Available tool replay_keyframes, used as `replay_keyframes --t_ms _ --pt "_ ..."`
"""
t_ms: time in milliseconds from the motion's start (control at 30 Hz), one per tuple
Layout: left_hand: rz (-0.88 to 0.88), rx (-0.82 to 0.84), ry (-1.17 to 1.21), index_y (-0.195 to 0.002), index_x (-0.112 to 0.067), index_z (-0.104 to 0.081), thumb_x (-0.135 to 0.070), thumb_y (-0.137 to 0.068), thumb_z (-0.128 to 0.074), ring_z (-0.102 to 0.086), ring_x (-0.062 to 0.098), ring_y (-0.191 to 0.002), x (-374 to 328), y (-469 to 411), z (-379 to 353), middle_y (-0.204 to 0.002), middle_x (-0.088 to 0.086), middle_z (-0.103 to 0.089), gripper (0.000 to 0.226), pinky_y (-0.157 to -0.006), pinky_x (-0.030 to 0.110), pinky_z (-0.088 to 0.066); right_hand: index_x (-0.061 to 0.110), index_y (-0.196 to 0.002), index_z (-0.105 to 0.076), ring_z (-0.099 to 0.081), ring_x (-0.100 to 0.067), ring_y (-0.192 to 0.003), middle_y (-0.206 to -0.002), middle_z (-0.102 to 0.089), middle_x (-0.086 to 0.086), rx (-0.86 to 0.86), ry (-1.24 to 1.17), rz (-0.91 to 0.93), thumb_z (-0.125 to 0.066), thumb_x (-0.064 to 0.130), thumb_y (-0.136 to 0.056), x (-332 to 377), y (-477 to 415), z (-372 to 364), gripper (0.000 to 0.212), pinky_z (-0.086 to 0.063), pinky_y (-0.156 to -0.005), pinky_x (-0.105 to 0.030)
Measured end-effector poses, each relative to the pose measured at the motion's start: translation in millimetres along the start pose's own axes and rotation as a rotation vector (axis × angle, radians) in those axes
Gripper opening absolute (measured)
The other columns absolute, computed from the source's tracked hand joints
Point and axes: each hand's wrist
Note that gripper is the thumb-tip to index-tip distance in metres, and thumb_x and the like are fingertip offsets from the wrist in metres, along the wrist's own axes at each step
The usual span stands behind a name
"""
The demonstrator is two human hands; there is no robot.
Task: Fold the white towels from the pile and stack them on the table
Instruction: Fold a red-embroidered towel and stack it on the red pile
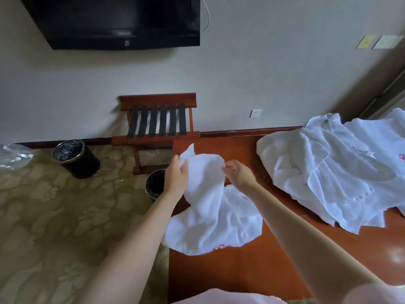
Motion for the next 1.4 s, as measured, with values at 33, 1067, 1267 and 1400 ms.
replay_keyframes --t_ms 33,1067,1267,1400 --pt "-0.009 0.028 0.002 -0.106 -0.01 -0.05 -0.027 -0.101 -0.041 -0.05 0.013 -0.079 -1 0 -3 -0.086 -0.01 -0.052 0.02 -0.068 0.027 -0.035 0.016 -0.139 -0.043 -0.052 -0.022 -0.119 -0.136 -0.051 -0.007 0.117 -0.191 -0.015 -0.057 0.048 -0.091 7 -1 -5 0.059 -0.044 -0.09 -0.032" --pt "0.376 0.277 -0.15 -0.073 -0.014 -0.046 -0.029 -0.075 -0.054 -0.046 0.023 -0.065 34 -39 -10 -0.069 -0.002 -0.048 0.018 -0.053 0.027 -0.037 0.009 -0.112 -0.063 -0.063 -0.023 -0.095 -0.107 -0.066 -0.008 0.169 -0.09 -0.115 -0.063 0.024 -0.09 -24 -29 8 0.027 -0.051 -0.084 -0.036" --pt "0.3 0.447 -0.73 -0.13 -0.011 -0.038 -0.043 -0.086 -0.055 -0.042 0.03 -0.117 42 -48 -29 -0.128 0.009 -0.04 0.057 -0.09 0.04 -0.044 0.013 -0.123 -0.055 -0.058 -0.022 -0.102 -0.115 -0.062 -0.005 0.375 0.229 -0.228 -0.063 0.047 -0.084 -56 -30 -7 0.052 -0.048 -0.08 -0.03" --pt "0.099 0.504 -0.834 -0.126 -0.014 -0.044 -0.046 -0.086 -0.055 -0.024 0.025 -0.133 30 -53 -53 -0.144 0.002 -0.028 0.052 -0.099 0.043 -0.038 0.022 -0.059 -0.046 -0.042 -0.009 -0.052 -0.059 -0.045 0.008 0.33 0.203 -0.245 -0.064 0.038 -0.075 -65 -26 -15 0.029 -0.027 -0.037 -0.014"
Point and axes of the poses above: each hand's wrist, its own y-axis away from the middle knuckle, its own z-axis out of the back of the hand, x = y × z
